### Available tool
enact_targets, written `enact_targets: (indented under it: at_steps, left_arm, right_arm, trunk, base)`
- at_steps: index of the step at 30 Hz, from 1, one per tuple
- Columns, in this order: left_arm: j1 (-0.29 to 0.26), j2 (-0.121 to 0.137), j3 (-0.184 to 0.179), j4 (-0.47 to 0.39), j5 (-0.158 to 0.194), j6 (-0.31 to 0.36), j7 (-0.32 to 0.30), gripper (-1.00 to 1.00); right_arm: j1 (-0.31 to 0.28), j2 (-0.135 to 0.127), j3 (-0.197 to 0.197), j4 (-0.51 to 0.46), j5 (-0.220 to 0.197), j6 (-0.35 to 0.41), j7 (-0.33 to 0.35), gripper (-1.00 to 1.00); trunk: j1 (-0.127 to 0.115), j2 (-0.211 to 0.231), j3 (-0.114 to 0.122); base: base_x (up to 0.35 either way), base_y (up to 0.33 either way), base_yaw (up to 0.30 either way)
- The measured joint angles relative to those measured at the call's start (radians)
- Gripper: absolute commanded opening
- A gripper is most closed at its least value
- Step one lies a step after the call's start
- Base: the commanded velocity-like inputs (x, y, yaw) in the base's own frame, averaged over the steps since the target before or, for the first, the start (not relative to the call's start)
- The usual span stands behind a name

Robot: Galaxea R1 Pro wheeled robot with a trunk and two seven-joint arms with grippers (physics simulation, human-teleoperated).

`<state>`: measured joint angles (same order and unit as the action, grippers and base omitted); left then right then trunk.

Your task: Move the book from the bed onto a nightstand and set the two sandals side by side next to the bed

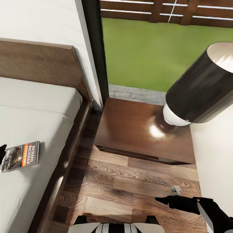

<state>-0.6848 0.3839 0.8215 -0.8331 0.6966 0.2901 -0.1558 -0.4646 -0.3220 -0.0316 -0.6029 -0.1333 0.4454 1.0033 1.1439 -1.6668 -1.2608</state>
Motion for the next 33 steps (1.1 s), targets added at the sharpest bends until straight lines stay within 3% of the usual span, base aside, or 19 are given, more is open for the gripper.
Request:
enact_targets:
  at_steps: [33]
  left_arm:
    - [0.002, -0.003, 0.001, -0.001, 0.004, 0.026, -0.004, 1.0]
  right_arm:
    - [0.0, 0.0, 0.0, 0.0, -0.001, 0.0, 0.0, 1.0]
  trunk:
    - [0.0, 0.0, 0.0]
  base:
    - [0.007, -0.022, 0.0]
